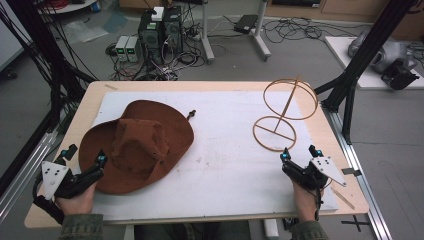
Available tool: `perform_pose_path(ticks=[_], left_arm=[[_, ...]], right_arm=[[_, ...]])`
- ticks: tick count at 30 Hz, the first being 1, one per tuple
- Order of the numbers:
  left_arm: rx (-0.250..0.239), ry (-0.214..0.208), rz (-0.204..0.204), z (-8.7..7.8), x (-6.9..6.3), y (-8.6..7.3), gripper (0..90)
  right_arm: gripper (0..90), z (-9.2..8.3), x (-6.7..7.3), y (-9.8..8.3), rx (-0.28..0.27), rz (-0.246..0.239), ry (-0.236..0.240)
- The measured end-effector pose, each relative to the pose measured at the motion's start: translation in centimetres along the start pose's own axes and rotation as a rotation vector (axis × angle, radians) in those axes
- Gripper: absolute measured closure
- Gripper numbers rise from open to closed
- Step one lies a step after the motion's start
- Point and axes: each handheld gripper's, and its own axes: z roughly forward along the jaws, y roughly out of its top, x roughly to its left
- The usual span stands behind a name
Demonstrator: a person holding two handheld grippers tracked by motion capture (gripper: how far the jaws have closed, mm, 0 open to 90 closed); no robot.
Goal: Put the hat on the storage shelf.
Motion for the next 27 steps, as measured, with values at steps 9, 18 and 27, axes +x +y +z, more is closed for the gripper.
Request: perform_pose_path(ticks=[9, 18, 27], left_arm=[[0.047, -0.060, 0.034, 1.1, -0.1, 1.2, 17.1], [0.098, -0.168, 0.061, 2.9, -0.9, 2.7, 17.1], [0.158, -0.266, 0.094, 5.4, -2.3, 3.9, 17.1]], right_arm=[[11.0, 0.1, 0.0, -0.1, 0.007, 0.001, 0.008], [11.0, 0.1, 0.1, -0.1, 0.012, 0.004, 0.011], [11.0, 0.0, -0.2, -0.1, 0.006, -0.003, 0.009]])
